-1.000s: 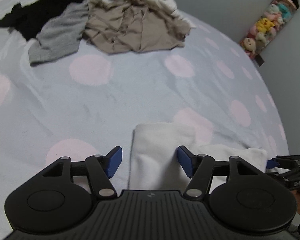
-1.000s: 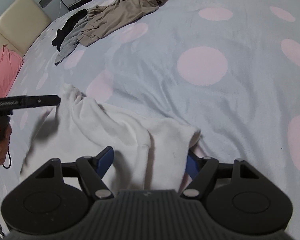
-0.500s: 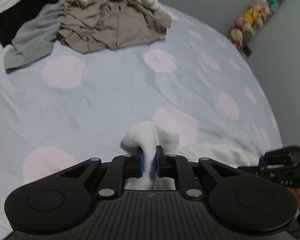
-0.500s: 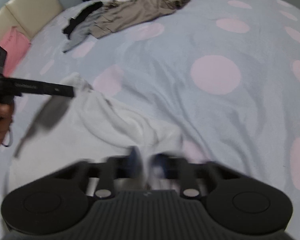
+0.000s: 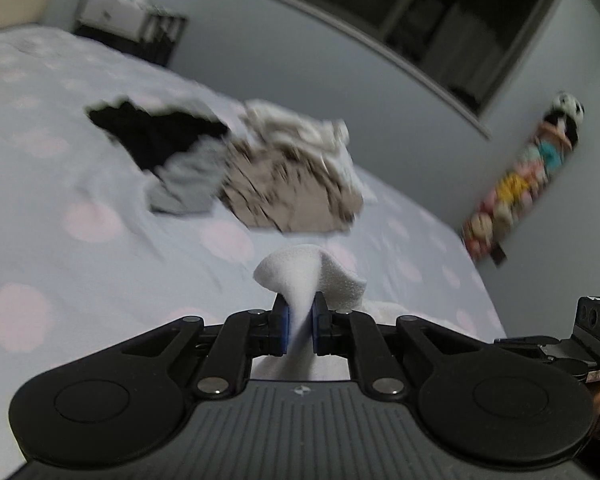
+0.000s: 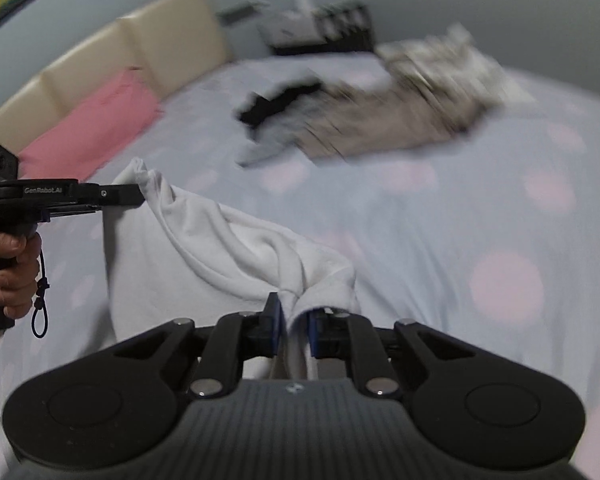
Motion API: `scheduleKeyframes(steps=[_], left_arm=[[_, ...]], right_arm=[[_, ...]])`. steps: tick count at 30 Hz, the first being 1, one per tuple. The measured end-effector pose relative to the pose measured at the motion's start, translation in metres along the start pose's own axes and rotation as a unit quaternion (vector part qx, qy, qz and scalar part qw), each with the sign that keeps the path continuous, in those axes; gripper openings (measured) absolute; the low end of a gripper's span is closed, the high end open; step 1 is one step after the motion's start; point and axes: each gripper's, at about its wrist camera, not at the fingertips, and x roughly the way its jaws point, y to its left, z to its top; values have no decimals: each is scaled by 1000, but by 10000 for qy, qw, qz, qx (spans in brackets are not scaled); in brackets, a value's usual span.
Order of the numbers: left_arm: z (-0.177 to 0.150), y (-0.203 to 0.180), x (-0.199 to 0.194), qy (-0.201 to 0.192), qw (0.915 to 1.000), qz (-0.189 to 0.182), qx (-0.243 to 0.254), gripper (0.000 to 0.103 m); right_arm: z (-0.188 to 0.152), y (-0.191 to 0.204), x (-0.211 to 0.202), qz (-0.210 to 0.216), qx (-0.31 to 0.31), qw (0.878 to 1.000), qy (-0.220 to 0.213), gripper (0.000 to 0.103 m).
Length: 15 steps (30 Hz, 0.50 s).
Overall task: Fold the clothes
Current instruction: 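Lift the folded white shirt off the bed with both grippers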
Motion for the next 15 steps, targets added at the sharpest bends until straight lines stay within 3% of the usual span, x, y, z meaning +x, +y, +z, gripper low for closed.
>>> scheduleKeyframes(steps=[4, 8, 11, 15], left_arm=[[10, 6, -57, -699, 9970, 269, -193, 9], [18, -1, -113, -1427, 9883, 488, -204, 9], [20, 1, -138, -1697, 9814, 890, -137, 9], [16, 35, -160, -1899, 9699, 1357, -690, 9]], right_arm=[[33, 31, -6, 470, -787, 9945, -498, 15], [73, 56, -1, 890, -1401, 9831, -776, 15], [99, 75, 12, 1223, -1822, 9722, -821, 15], [127, 110, 43, 1581, -2546, 9498, -893, 15]])
